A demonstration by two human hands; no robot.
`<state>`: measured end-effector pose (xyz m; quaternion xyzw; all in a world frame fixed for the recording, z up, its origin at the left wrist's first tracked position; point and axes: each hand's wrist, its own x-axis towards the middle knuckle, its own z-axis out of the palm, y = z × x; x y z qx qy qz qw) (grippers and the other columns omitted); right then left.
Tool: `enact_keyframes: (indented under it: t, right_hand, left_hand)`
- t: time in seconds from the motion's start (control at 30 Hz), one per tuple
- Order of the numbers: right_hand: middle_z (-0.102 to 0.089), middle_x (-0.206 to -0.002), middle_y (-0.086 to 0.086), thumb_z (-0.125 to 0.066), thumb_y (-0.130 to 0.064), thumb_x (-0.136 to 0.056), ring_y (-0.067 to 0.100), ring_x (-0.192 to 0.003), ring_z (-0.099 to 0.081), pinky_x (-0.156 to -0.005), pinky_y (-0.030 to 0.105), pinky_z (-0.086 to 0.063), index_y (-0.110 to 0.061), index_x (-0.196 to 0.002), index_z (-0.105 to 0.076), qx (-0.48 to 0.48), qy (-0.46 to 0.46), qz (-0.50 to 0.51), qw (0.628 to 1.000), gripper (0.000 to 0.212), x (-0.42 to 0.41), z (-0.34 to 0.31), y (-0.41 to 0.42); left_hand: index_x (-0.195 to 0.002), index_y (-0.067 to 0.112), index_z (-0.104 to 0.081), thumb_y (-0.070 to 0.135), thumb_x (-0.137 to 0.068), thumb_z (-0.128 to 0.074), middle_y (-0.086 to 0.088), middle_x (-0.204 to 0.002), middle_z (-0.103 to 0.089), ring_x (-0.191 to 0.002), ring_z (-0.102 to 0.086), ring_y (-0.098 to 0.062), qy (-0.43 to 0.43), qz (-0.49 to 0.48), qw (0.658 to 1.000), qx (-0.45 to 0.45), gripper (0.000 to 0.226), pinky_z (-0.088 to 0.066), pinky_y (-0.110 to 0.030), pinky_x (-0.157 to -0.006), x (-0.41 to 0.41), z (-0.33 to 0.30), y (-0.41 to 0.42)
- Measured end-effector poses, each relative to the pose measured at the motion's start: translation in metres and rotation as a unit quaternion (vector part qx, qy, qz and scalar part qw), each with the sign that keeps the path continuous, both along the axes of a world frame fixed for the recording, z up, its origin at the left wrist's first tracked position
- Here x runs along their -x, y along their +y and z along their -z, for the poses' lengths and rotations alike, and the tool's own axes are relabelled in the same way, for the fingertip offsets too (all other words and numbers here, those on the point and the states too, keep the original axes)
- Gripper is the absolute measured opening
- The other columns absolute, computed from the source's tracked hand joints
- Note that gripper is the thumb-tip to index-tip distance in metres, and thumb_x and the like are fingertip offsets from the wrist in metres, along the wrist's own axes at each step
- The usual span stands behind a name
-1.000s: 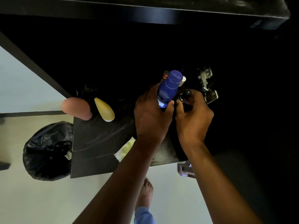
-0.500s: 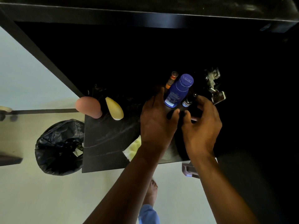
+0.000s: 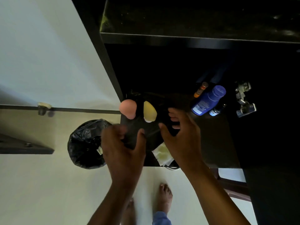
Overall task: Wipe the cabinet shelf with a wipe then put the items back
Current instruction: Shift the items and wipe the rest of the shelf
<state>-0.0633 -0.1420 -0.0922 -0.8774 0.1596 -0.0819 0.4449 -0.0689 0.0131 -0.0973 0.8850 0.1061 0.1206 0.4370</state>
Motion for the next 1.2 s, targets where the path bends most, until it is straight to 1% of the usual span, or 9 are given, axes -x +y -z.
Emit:
enact_keyframes:
  t: [0.1, 0.17, 0.27, 0.43, 0.57, 0.73, 0.87, 1.03, 1.2]
  right_hand:
    - [-0.062, -0.134, 0.000, -0.080, -0.037, -0.080, 0.017, -0.123, -0.059, -0.095, 0.042, -0.057, -0.024, -0.136, -0.056, 0.001, 0.003, -0.031, 1.000, 0.062, -0.020, 0.009, 0.013]
    - [-0.062, -0.134, 0.001, -0.081, -0.039, -0.078, 0.021, -0.125, -0.058, -0.093, 0.045, -0.058, -0.023, -0.135, -0.056, 0.017, -0.002, -0.046, 0.999, 0.064, -0.029, 0.017, 0.019]
    - [-0.063, -0.129, 0.002, -0.084, -0.035, -0.077, 0.022, -0.120, -0.060, -0.089, 0.044, -0.059, -0.022, -0.129, -0.057, 0.032, 0.002, -0.044, 0.998, 0.060, -0.035, 0.025, 0.024]
    - [-0.066, -0.116, 0.003, -0.084, -0.033, -0.079, 0.021, -0.108, -0.062, -0.080, 0.034, -0.056, -0.021, -0.117, -0.062, 0.068, 0.003, -0.022, 0.997, 0.045, -0.038, 0.026, 0.031]
    - [-0.069, -0.108, 0.001, -0.081, -0.036, -0.081, 0.020, -0.100, -0.065, -0.076, 0.041, -0.060, -0.023, -0.114, -0.063, 0.063, -0.010, 0.004, 0.998, 0.040, -0.028, 0.022, 0.029]
    - [-0.066, -0.094, -0.013, -0.078, -0.038, -0.084, 0.011, -0.086, -0.067, -0.071, 0.038, -0.060, -0.032, -0.111, -0.059, 0.068, -0.002, 0.092, 0.993, 0.034, 0.002, 0.008, 0.005]
    - [-0.068, -0.101, -0.012, -0.080, -0.027, -0.083, 0.008, -0.084, -0.066, -0.074, 0.035, -0.059, -0.034, -0.117, -0.061, 0.060, -0.013, 0.173, 0.983, 0.040, 0.031, 0.006, -0.027]
    - [-0.062, -0.104, -0.012, -0.081, -0.024, -0.085, 0.002, -0.081, -0.061, -0.070, 0.011, -0.044, -0.031, -0.123, -0.060, 0.070, -0.010, 0.271, 0.960, 0.044, 0.057, 0.015, -0.069]
    - [-0.056, -0.102, -0.016, -0.079, -0.029, -0.087, 0.006, -0.087, -0.062, -0.076, 0.028, -0.054, -0.034, -0.127, -0.054, 0.076, -0.009, 0.317, 0.945, 0.048, 0.065, 0.020, -0.091]
  left_hand:
    - [-0.126, 0.015, -0.052, 0.033, -0.080, -0.084, -0.001, -0.120, -0.054, -0.107, -0.056, -0.018, 0.010, -0.012, 1.000, 0.015, 0.059, -0.049, -0.032, -0.088, -0.028, 0.001, 0.010]
    - [-0.133, 0.017, -0.053, 0.036, -0.080, -0.083, 0.000, -0.127, -0.057, -0.115, -0.056, -0.018, 0.014, 0.012, 1.000, 0.018, 0.064, -0.048, -0.031, -0.094, -0.042, 0.005, 0.013]
    - [-0.128, 0.021, -0.060, 0.048, -0.081, -0.073, 0.002, -0.123, -0.063, -0.114, -0.057, -0.022, 0.024, 0.036, 0.999, 0.003, 0.056, -0.053, -0.050, -0.093, -0.055, 0.012, 0.013]
    - [-0.121, 0.020, -0.067, 0.040, -0.086, -0.079, 0.008, -0.111, -0.068, -0.105, -0.062, -0.020, 0.014, 0.034, 0.999, 0.009, 0.042, -0.055, -0.053, -0.088, -0.061, 0.015, 0.011]
    - [-0.120, 0.024, -0.069, 0.043, -0.086, -0.079, 0.010, -0.106, -0.071, -0.098, -0.066, -0.016, 0.015, 0.034, 0.999, 0.033, 0.040, -0.058, -0.048, -0.083, -0.059, 0.011, 0.010]
    - [-0.118, 0.022, -0.070, 0.042, -0.085, -0.081, 0.007, -0.105, -0.075, -0.097, -0.070, -0.010, 0.028, 0.088, 0.994, 0.067, 0.041, -0.061, -0.038, -0.084, -0.054, -0.001, -0.008]
    - [-0.117, 0.023, -0.069, 0.046, -0.081, -0.080, 0.008, -0.105, -0.073, -0.094, -0.069, -0.007, 0.045, 0.152, 0.984, 0.077, 0.044, -0.061, -0.034, -0.080, -0.049, -0.001, -0.040]
    - [-0.107, 0.030, -0.070, 0.031, -0.078, -0.087, 0.013, -0.096, -0.072, -0.081, -0.068, -0.004, 0.058, 0.223, 0.970, 0.081, 0.033, -0.057, -0.023, -0.073, -0.037, 0.003, -0.092]
    - [-0.109, 0.023, -0.074, 0.023, -0.078, -0.086, 0.009, -0.099, -0.072, -0.082, -0.064, -0.003, 0.044, 0.281, 0.956, 0.077, 0.033, -0.045, -0.003, -0.075, -0.027, 0.009, -0.128]
